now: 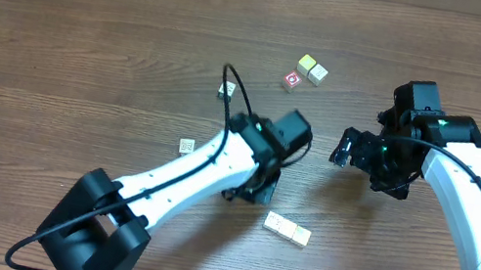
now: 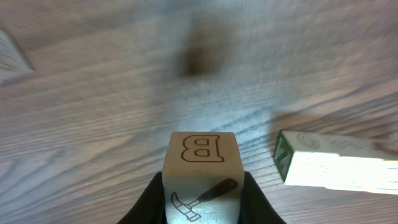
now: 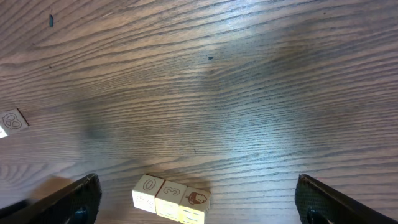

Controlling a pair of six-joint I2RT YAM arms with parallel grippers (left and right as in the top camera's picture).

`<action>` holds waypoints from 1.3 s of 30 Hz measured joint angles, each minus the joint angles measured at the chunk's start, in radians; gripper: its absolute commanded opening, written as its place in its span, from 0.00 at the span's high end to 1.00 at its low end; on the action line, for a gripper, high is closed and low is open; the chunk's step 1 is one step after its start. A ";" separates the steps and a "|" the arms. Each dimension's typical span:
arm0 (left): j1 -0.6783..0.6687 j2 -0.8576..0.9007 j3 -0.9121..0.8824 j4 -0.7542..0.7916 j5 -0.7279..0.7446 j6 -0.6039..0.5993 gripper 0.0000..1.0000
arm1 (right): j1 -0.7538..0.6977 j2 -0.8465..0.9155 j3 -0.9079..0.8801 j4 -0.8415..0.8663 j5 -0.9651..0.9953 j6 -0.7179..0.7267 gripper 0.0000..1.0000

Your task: Flip 5 blocks

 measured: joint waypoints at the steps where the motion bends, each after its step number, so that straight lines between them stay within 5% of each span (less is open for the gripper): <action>1: -0.009 0.000 -0.021 0.017 0.000 0.000 0.95 | 0.000 0.000 0.000 0.000 0.000 0.000 0.00; 17: -0.039 0.000 -0.171 0.245 0.063 0.005 0.91 | 0.000 0.000 0.000 0.000 0.000 0.000 0.00; 39: -0.039 0.000 -0.211 0.282 0.126 0.009 0.89 | 0.000 0.000 0.000 -0.009 0.000 0.000 0.00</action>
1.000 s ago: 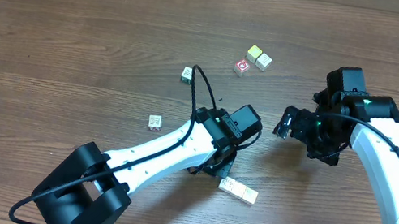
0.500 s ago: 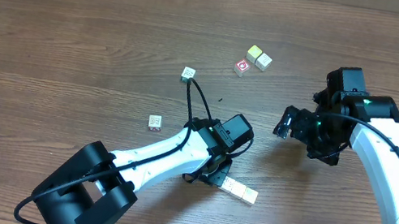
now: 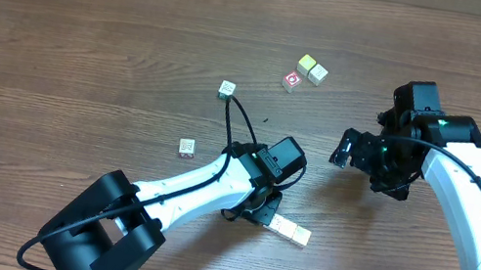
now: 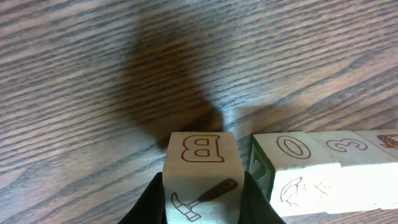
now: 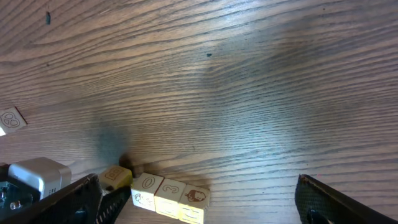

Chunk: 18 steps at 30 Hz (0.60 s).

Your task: Flip 5 blocks

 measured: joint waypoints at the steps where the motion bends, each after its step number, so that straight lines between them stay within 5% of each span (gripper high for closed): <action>1: 0.000 0.000 0.000 -0.002 0.002 0.000 0.89 | 0.000 0.000 0.000 0.000 0.001 0.000 0.00; 18: 0.000 0.000 0.000 -0.029 0.021 0.029 0.81 | 0.000 0.000 0.000 -0.008 0.000 0.000 0.00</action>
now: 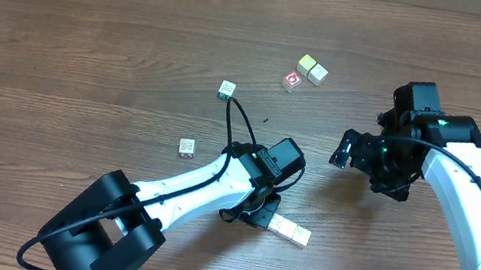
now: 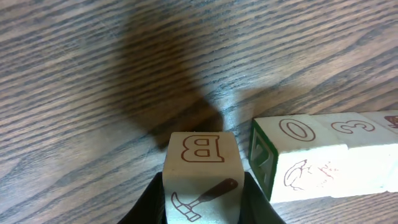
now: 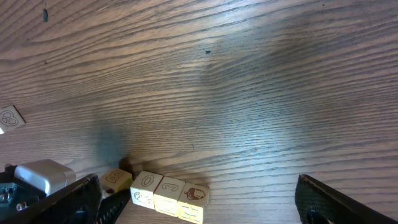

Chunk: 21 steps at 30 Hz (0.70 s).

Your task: Flip 5 blocks

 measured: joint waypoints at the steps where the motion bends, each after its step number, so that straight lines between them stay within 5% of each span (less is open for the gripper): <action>1: 0.000 0.000 0.000 0.000 0.000 0.003 0.79 | 0.000 0.000 0.000 0.000 0.000 0.000 0.00; 8: 0.000 0.000 0.000 0.000 0.008 0.016 0.69 | 0.000 0.000 0.000 0.000 -0.001 0.000 0.00; 21: 0.000 0.000 0.000 0.011 0.011 0.016 0.65 | 0.000 0.000 0.000 0.000 0.000 0.000 0.00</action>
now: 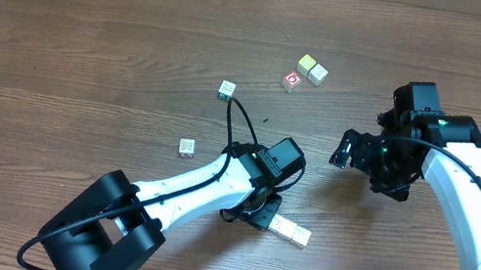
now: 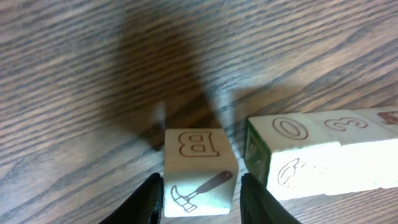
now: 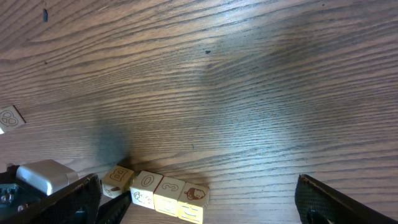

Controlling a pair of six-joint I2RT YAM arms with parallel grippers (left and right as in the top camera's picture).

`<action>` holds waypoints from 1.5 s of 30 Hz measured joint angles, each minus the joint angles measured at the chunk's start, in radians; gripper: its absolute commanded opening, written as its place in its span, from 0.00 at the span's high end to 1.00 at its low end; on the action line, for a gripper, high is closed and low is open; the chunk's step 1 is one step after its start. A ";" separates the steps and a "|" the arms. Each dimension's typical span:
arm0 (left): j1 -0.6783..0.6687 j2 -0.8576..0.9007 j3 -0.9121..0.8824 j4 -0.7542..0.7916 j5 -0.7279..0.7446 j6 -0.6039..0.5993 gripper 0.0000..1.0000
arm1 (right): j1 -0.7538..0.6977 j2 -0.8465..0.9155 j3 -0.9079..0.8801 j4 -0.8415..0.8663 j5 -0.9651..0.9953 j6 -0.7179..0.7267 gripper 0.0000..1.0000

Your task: Flip 5 blocks

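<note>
A wooden block with a B on top and a hammer on its side [image 2: 198,168] rests on the table. It sits at the left end of a row of three blocks showing 0, 3 and an acorn [image 2: 311,149]. My left gripper [image 2: 199,200] straddles the B block, open by a narrow gap on each side. The right wrist view shows the B block [image 3: 117,179] and the row [image 3: 168,193] low in the frame. My right gripper [image 3: 199,190] hangs wide open above the table, right of the row [image 1: 288,230], holding nothing.
Five loose blocks lie farther back: a green-edged one [image 1: 227,89], a small one [image 1: 186,146], a red-marked one [image 1: 292,81] and a pair [image 1: 311,68]. The left arm [image 1: 204,173] stretches diagonally over the middle of the wooden table [image 1: 58,43].
The left fingers have parted from the B block, which now stands on the table beside the 0 block. The right arm has not moved.
At first my left gripper held the B block above the table, some way left of the row. Then it held it low, right beside the 0 block, and stayed there. Now the block stands free as the row's fourth block.
</note>
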 measured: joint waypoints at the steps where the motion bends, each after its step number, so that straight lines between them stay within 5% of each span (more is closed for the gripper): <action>1: 0.000 0.000 0.000 0.006 0.000 0.000 0.65 | 0.000 0.000 0.000 0.000 0.000 0.000 0.00; 25: 0.073 0.000 0.066 0.003 -0.001 0.009 0.56 | 0.000 0.000 0.000 0.000 0.000 0.000 0.00; 27: 0.076 0.000 0.091 -0.020 -0.005 0.023 0.64 | 0.000 0.000 0.000 0.000 0.000 0.000 0.00; 28: 0.076 0.000 0.105 -0.038 -0.015 0.025 0.84 | 0.000 0.000 0.000 0.000 0.000 0.000 0.00; 30: 0.076 0.000 0.125 -0.072 -0.040 0.034 0.96 | 0.000 0.000 0.000 0.000 0.000 0.000 0.00; 45: 0.126 0.000 0.124 -0.174 -0.155 0.015 0.96 | 0.000 0.000 0.000 -0.003 0.000 0.000 0.00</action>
